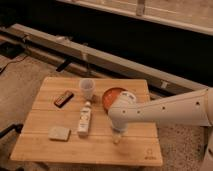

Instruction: Place the pepper in the ceramic cup

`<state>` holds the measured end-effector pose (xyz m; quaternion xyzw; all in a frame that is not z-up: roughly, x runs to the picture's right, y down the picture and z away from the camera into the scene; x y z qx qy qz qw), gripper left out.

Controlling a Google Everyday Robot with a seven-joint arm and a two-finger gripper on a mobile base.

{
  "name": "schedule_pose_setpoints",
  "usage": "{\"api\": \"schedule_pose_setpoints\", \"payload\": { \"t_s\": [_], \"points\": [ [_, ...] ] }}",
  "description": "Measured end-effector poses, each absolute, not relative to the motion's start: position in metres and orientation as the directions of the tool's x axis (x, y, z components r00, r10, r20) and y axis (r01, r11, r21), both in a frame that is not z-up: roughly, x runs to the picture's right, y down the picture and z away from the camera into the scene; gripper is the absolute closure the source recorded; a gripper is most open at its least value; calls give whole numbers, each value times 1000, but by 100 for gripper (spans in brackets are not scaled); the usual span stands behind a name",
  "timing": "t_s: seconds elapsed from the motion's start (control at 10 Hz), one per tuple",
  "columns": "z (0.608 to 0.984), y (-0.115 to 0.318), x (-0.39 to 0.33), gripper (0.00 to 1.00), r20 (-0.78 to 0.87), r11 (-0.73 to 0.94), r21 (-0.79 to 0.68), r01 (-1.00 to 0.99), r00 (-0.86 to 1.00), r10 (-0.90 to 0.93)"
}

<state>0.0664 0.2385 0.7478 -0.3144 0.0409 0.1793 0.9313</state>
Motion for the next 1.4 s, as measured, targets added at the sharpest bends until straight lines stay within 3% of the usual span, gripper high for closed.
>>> {"api": "schedule_pose_setpoints", "payload": {
  "t_s": [0.7, 1.4],
  "points": [
    [771, 238, 80, 39, 56, 814, -570, -112, 983, 175],
    [791, 220, 82, 39, 165, 845, -533, 26, 984, 74]
  ]
}}
